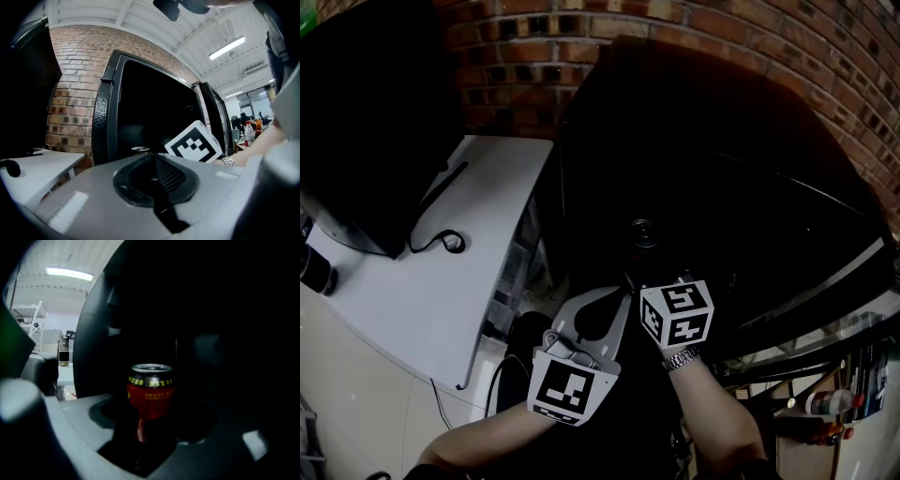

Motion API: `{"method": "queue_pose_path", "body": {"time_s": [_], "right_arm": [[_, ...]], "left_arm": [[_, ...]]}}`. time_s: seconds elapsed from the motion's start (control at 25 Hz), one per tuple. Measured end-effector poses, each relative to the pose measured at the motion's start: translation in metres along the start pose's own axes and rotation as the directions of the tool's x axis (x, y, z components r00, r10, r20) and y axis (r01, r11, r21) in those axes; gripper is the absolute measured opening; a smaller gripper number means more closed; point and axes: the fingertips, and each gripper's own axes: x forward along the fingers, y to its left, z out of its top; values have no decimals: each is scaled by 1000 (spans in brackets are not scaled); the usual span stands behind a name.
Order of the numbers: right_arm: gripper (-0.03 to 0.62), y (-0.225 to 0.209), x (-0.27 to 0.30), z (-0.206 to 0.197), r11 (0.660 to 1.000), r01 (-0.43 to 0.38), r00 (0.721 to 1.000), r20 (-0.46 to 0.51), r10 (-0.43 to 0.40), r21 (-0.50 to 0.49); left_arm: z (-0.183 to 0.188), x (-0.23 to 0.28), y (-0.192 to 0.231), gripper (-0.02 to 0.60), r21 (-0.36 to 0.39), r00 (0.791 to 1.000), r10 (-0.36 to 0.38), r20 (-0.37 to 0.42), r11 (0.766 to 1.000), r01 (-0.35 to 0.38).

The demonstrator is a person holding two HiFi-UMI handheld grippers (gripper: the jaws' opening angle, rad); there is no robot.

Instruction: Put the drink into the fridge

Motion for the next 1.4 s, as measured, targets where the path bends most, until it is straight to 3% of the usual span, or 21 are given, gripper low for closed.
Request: {"method": "queue_pose_path", "body": {"time_s": [0.96, 1.4], "right_arm": [[322, 0, 46, -5, 998, -54, 998, 20, 55, -21], [325, -8, -4, 10, 1000, 11, 998, 65, -11, -2]], "left_arm": [[-3, 4, 15, 2, -21, 1000, 22, -7, 1000, -22], [5, -1, -2, 2, -5, 1000, -21, 8, 1000, 22]]}}
